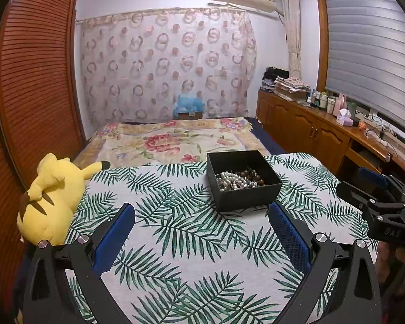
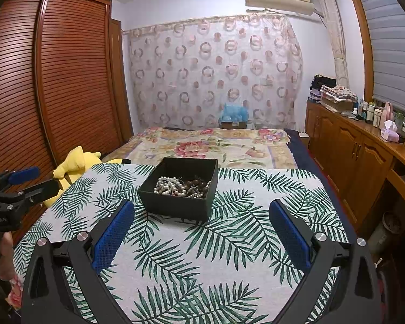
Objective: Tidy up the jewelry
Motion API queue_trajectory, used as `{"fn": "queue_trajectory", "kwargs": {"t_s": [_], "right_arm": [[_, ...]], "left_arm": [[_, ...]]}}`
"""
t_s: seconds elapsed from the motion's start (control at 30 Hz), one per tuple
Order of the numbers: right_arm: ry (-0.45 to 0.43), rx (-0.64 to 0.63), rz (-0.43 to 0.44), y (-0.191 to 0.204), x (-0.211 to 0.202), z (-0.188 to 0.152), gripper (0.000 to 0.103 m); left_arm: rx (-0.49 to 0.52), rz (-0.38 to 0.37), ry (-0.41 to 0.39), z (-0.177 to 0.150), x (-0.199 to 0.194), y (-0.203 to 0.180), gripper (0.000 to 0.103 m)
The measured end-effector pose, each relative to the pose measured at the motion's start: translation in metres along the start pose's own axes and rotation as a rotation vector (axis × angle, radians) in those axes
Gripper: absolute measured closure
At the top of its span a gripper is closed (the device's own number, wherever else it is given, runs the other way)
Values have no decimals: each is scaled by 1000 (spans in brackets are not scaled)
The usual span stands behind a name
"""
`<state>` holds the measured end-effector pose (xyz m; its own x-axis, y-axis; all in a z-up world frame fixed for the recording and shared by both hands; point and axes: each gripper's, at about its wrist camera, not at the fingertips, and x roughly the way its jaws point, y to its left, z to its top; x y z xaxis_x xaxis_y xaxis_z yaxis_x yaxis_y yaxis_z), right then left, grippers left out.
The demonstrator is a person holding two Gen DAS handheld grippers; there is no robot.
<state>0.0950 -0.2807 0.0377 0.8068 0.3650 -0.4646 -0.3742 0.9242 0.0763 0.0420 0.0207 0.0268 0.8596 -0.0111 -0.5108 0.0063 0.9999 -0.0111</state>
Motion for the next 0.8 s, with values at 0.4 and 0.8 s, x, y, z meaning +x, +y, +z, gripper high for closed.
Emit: {"fn": "queue_trajectory", "kwargs": {"t_s": [0.4, 0.8], "right_arm": [[-1, 0, 0, 0, 0, 0, 3], [0, 4, 0, 1, -2, 0, 3]], "left_arm": [[2, 3, -1, 0, -1, 0, 8], [-1, 1, -4, 0, -1, 0, 8]]}}
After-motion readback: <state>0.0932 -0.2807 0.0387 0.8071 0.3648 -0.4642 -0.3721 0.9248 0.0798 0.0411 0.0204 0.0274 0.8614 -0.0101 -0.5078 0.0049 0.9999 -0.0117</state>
